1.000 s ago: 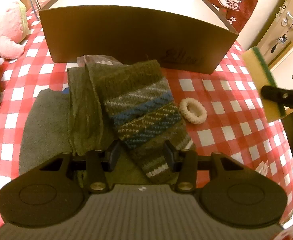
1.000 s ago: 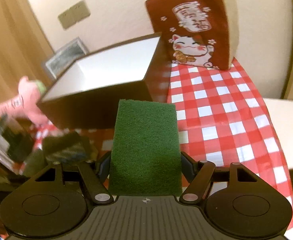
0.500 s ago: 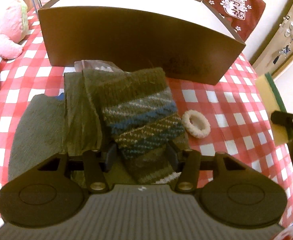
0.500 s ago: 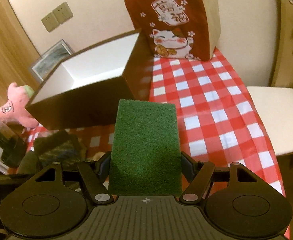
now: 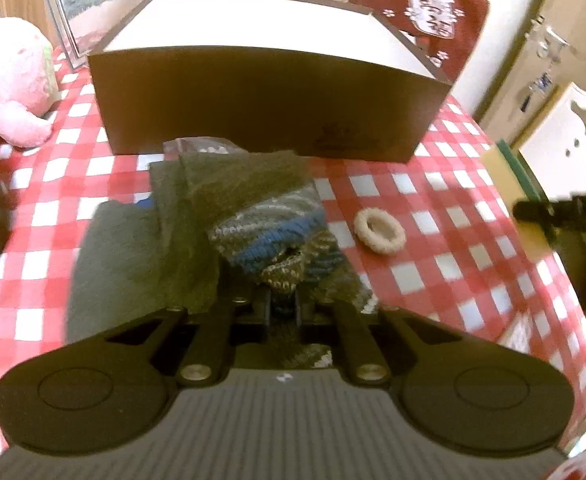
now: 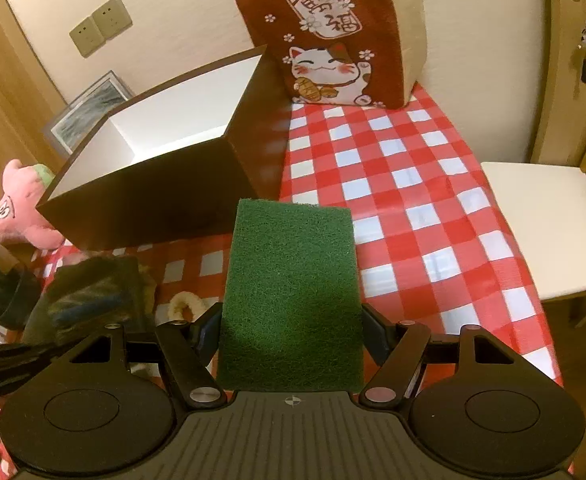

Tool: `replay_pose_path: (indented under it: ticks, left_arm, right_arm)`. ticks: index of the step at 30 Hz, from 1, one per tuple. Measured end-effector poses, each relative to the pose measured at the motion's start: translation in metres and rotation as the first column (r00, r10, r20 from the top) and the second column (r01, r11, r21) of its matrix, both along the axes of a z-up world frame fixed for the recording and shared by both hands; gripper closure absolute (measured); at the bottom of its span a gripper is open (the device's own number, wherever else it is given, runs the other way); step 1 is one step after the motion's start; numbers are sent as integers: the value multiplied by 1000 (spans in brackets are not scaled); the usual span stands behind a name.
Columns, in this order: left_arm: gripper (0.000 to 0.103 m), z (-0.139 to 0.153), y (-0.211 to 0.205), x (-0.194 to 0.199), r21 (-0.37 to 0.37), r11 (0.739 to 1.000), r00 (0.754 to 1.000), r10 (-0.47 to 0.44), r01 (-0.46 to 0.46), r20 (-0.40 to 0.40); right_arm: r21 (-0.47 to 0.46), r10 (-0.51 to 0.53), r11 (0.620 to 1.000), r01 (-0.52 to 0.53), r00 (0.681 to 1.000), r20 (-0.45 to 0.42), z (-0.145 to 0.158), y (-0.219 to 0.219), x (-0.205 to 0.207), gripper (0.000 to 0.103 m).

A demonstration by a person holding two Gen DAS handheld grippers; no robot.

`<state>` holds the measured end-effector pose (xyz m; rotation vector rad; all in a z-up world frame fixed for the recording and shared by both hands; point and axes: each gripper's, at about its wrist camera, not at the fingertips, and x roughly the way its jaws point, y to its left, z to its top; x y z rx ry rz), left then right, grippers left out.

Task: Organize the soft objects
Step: 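Close the left gripper on the striped knit sock while the right gripper holds the sponge, then lift the sock with the left gripper and the sponge with the right gripper over the box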

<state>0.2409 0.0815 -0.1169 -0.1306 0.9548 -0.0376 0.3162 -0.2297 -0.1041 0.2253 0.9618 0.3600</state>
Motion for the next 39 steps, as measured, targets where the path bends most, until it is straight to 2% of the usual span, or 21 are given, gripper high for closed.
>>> replay_pose_path:
  ticks: [3, 5, 7, 10, 13, 16, 17, 18, 20, 24, 29, 39]
  left_arm:
    - [93, 7, 10, -16, 1, 1000, 1000, -16, 16, -19]
    - [90, 8, 16, -21, 0, 1000, 999, -12, 12, -32]
    - [84, 4, 19, -20, -13, 1000, 999, 20, -21, -44]
    - [69, -8, 23, -12, -49, 996, 994, 69, -73, -86]
    - [69, -17, 24, -6, -37, 992, 988, 118, -123, -104]
    - [72, -18, 26, -4, -44, 989, 986, 137, -141, -94]
    - [82, -17, 26, -4, -39, 990, 987, 133, -137, -90]
    - [88, -16, 25, -3, -30, 991, 989, 125, -128, -84]
    - [92, -14, 22, -4, -22, 993, 991, 110, -112, -79]
    - [93, -3, 19, -10, -15, 996, 995, 90, -91, -48]
    - [94, 25, 19, -19, 0, 997, 997, 74, -74, 19]
    - [94, 82, 31, -15, 34, 994, 983, 96, -102, 155]
  right_arm:
    - [-2, -11, 1000, 11, 1000, 3, 2, -5, -2, 33]
    - [-3, -17, 1000, 17, 1000, 4, 2, -9, -2, 33]
    - [-5, -22, 1000, 22, 1000, 2, 2, -10, -3, 33]
    - [-2, -24, 1000, 24, 1000, -1, 2, -11, -3, 33]
    - [0, -15, 1000, 15, 1000, 6, 5, -9, -5, 33]
    - [-1, -7, 1000, 7, 1000, 10, 7, -8, -9, 33]
    - [-3, -5, 1000, 5, 1000, 8, 7, -8, -10, 33]
    - [-6, -4, 1000, 4, 1000, 6, 7, -7, -12, 33]
    - [-10, 1, 1000, -1, 1000, 5, 7, -7, -15, 33]
    - [-24, 16, 1000, -16, 1000, 12, 9, -4, -19, 33]
    - [-32, 29, 999, -28, 999, 28, 13, -3, -21, 33]
    - [-32, 73, 997, -70, 993, 93, 36, 8, -15, 33]
